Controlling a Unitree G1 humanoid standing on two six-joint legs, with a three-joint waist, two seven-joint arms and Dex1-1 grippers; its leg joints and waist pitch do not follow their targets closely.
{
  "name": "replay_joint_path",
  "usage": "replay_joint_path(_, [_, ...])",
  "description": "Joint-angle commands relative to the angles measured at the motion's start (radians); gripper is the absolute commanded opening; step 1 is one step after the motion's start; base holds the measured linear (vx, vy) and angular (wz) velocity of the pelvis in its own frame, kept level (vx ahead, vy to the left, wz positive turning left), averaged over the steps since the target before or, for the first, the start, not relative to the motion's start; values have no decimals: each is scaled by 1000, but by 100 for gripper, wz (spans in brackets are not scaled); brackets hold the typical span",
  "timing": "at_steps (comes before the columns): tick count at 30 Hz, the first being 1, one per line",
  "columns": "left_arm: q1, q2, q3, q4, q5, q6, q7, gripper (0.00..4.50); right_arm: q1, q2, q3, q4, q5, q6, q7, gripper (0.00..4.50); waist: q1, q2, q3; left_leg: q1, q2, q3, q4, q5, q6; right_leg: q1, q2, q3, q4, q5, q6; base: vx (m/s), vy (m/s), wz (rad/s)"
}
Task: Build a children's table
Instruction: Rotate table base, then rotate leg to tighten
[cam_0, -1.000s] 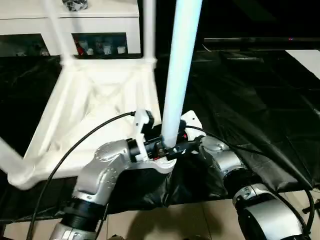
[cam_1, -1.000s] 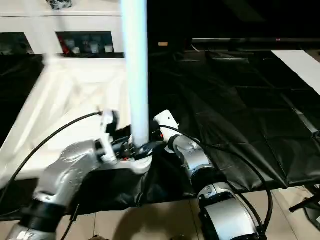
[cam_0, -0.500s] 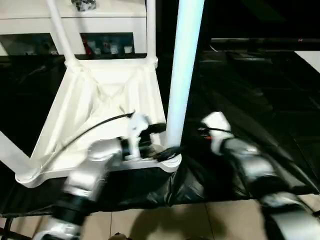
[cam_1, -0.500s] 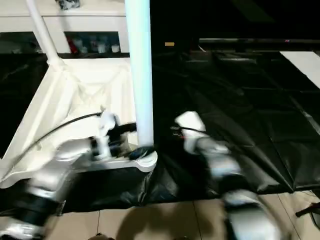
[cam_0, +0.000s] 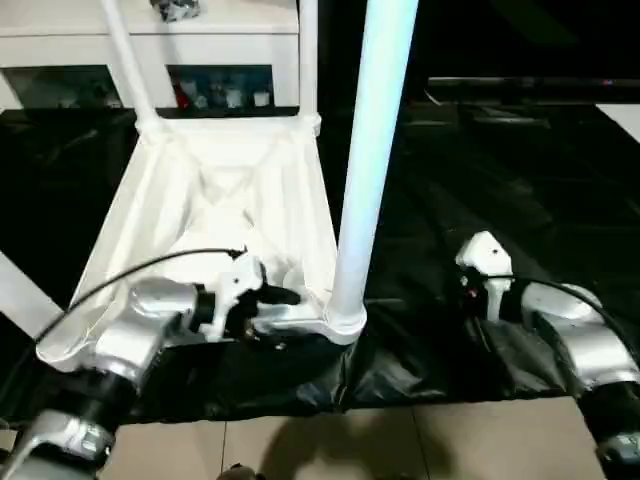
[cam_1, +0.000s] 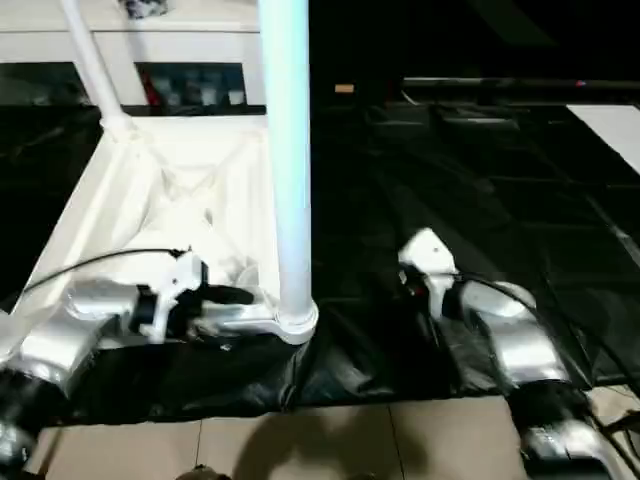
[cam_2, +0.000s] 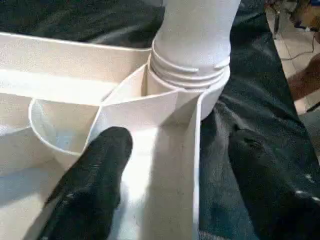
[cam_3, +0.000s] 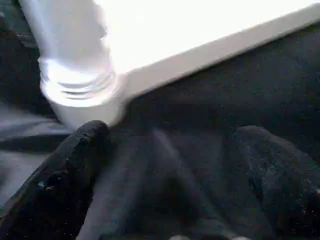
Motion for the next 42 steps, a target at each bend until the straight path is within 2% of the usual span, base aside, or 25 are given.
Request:
replay_joint_path(1, [-24, 11, 1, 47, 16, -19, -19, 322, 18, -25, 9, -72, 36, 45, 47, 450, 5, 4, -65, 11, 7, 12, -69, -243, 52, 50, -25, 23, -68, -157, -245, 0, 0, 0])
replay_joint_path(2, [-30, 13, 0, 58, 16, -20, -25, 305, 23, -28, 9, -83, 40, 55, 53, 450, 6, 4, -64, 10, 7, 11, -70, -243, 50, 51, -25, 23, -68, -164, -243, 0, 0, 0])
replay_joint_path(8, [-59, 23, -11, 132, 36, -49, -68, 274, 43, -38, 12, -141, 47, 104, 54, 450, 10, 4, -66, 10, 6, 10, -70, -232, 36, 49, -27, 23, -67, -156, -245, 0, 0, 0])
replay_joint_path(12, [-63, 26, -12, 144, 35, -42, -90, 229, 49, -40, 16, -160, 50, 122, 50, 450, 11, 3, -65, 10, 8, 9, -71, -236, 30, 49, -30, 24, -67, -167, -243, 0, 0, 0])
replay_joint_path(14, [-63, 29, -14, 148, 34, -29, -106, 229, 51, -41, 18, -167, 50, 131, 49, 450, 10, -1, -65, 10, 8, 10, -72, -238, 30, 48, -30, 24, -68, -170, -243, 0, 0, 0])
replay_joint_path(15, [-62, 30, -15, 148, 34, -26, -111, 206, 52, -40, 18, -168, 50, 132, 49, 450, 10, 1, -66, 9, 7, 9, -71, -228, 29, 49, -30, 24, -66, -162, -244, 0, 0, 0])
replay_joint_path(19, [-53, 41, -27, 120, 32, 43, -147, 181, 49, -28, 25, -173, 47, 139, 43, 450, 9, 1, -66, 8, 8, 10, -71, -217, 31, 49, -30, 24, -64, -149, -250, 0, 0, 0])
replay_joint_path(23, [-46, 45, -31, 108, 35, 54, -160, 157, 48, -19, 34, -186, 49, 149, 41, 450, 8, 0, -65, 7, 7, 9, -71, -212, 34, 50, -30, 24, -64, -147, -250, 0, 0, 0])
replay_joint_path(28, [-42, 50, -35, 104, 51, 49, -161, 114, 41, -4, 53, -190, 47, 150, 49, 450, 8, 0, -67, 8, 8, 9, -70, -201, 37, 50, -31, 24, -62, -123, -253, 0, 0, 0])
replay_joint_path(34, [-35, 56, -44, 88, 71, 47, -156, 61, 24, 19, 80, -182, 33, 145, 44, 450, 6, -2, -65, 10, 8, 9, -73, -222, 29, 49, -32, 25, -65, -164, -243, 0, 0, 0])
replay_joint_path(38, [-35, 54, -42, 80, 73, 47, -153, 28, 16, 26, 88, -183, 35, 147, 47, 450, 4, -1, -65, 9, 8, 9, -73, -214, 28, 49, -31, 25, -64, -152, -245, 0, 0, 0])
replay_joint_path(41, [-42, 35, -39, 81, 94, 29, -98, 8, -10, 56, 100, -151, 16, 127, 25, 450, 4, 2, -65, 9, 7, 9, -72, -219, 26, 47, -31, 25, -64, -147, -247, 0, 0, 0])
replay_joint_path(42, [-47, 18, -35, 86, 94, 29, -77, 8, -21, 68, 105, -132, 4, 119, 9, 450, 3, -2, -64, 10, 6, 10, -72, -228, 24, 45, -31, 24, -66, -160, -247, 0, 0, 0])
